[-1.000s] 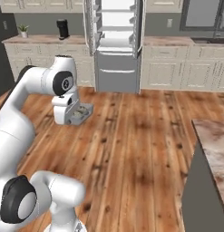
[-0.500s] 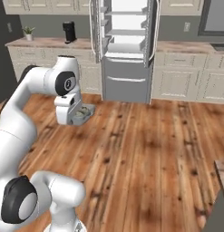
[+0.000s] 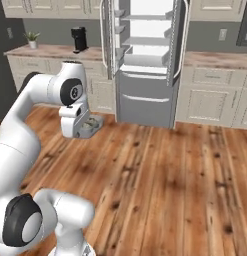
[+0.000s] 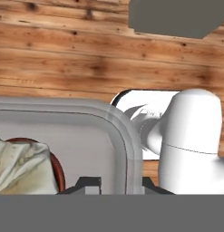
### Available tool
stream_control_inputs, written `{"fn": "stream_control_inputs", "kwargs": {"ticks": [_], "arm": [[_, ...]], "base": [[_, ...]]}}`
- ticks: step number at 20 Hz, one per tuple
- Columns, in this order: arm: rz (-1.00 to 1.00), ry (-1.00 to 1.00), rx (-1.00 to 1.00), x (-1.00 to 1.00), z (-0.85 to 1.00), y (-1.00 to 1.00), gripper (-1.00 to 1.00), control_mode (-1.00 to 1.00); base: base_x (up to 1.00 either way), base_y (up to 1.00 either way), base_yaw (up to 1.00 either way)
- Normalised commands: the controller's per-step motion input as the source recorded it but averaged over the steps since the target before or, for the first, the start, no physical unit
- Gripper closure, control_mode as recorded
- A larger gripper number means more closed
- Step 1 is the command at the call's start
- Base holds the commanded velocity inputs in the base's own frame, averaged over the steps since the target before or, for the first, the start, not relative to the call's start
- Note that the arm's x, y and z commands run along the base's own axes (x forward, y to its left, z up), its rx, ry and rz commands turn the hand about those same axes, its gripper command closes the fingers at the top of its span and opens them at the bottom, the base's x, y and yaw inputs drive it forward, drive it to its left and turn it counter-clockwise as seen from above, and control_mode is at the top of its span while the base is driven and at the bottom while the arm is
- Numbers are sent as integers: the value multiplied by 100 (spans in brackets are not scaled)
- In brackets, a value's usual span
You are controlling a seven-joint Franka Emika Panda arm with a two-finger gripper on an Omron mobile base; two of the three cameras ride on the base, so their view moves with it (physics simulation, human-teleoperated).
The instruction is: Place two dumplings into each of the tupperware containers and then place the containers in the fridge.
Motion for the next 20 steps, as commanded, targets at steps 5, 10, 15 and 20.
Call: {"fn": "stream_control_inputs", "kwargs": {"ticks": [5,10,15,20], "arm": [[0,0,0,0,0,0,100,100],[0,0,0,0,0,0,100,100],[0,0,0,0,0,0,100,100],[0,0,0,0,0,0,100,100]], "base": [[100,0,3],[100,0,0],[100,0,0],[100,0,0]]}}
